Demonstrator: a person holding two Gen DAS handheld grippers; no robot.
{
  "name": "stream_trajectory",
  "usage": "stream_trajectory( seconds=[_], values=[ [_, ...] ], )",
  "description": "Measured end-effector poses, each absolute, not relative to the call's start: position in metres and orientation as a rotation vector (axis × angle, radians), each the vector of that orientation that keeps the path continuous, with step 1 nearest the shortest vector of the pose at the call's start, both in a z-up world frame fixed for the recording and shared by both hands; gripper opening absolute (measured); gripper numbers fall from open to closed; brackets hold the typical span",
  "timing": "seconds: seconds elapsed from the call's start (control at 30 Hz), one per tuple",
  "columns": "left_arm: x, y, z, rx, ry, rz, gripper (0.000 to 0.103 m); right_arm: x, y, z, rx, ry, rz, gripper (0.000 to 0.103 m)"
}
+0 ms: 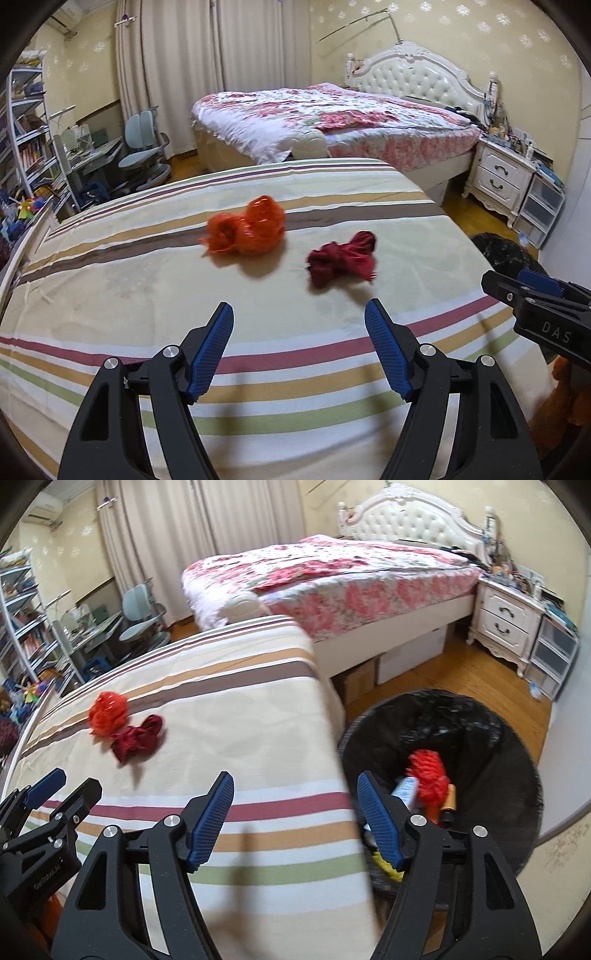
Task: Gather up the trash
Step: 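Move both grippers back over the remaining items on the bed, then grasp the dark red ribbon cloth with the right gripper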
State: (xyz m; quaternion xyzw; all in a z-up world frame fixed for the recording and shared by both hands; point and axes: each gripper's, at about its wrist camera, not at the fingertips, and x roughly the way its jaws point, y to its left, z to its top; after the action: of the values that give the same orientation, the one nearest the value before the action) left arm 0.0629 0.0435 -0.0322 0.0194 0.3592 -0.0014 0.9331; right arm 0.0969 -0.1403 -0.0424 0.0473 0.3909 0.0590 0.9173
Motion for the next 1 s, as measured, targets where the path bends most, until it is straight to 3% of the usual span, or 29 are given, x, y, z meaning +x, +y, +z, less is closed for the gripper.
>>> stream_trajectory(
  seconds=[0.4, 0.7, 0.73, 0.8, 0.87, 1.0],
  values=[
    [0.056, 0.119, -0.033, -0.012, 0.742, 0.156, 0.074, 0.113, -0.045, -0.043, 0.018, 0.844, 0.288, 0.077],
    [0.053, 0.14, -0.034, -0.055, 0.745, 0.169, 0.074, 0.136, -0.005, -0.048, -0.036, 0.877, 0.303, 0.077],
    [0.054, 0.139, -0.035, -0.05, 0.745, 0.166, 0.074, 0.136, -0.004, -0.05, -0.044, 0.881, 0.302, 0.075],
    [0.055, 0.137, -0.035, -0.041, 0.745, 0.163, 0.075, 0.137, -0.002, -0.051, -0.068, 0.882, 0.292, 0.059],
    [0.058, 0.136, -0.035, -0.038, 0.744, 0.154, 0.075, 0.139, -0.003, -0.051, -0.093, 0.878, 0.284, 0.05],
    [0.065, 0.134, -0.034, -0.041, 0.743, 0.14, 0.075, 0.145, -0.013, -0.052, -0.095, 0.872, 0.26, 0.048]
  ],
)
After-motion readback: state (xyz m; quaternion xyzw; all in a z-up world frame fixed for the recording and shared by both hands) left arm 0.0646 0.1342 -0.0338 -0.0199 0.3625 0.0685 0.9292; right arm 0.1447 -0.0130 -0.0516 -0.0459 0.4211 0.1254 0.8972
